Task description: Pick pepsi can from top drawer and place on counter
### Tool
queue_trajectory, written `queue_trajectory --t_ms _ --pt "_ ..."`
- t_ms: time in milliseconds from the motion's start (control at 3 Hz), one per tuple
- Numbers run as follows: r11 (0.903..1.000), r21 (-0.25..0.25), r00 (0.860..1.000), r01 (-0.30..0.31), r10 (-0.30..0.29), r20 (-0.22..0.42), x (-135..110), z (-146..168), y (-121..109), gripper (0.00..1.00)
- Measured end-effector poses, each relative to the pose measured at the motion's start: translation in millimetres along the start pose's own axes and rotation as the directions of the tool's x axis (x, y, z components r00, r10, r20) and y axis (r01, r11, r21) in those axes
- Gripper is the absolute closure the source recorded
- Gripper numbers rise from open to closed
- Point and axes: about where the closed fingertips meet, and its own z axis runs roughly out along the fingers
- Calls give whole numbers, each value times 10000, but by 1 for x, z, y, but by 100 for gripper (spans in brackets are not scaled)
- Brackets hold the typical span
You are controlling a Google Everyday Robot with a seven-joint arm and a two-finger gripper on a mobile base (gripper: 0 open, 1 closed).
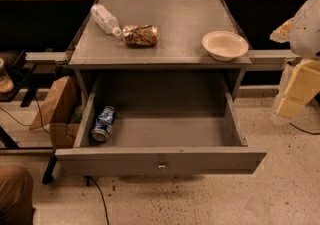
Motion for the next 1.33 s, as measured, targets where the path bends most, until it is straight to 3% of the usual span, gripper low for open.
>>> queue_trajectory --t_ms 333,667,1000,1333 --pt "10000 0 10000 -3 3 0 0 0 0 0" --pt "9978 95 9978 -659 659 -16 -14 3 -9 0" --pt "9853 -9 9840 -1709 1708 509 -80 40 -10 0" --pt "9667 -237 9630 -2547 2558 845 -133 84 0 0"
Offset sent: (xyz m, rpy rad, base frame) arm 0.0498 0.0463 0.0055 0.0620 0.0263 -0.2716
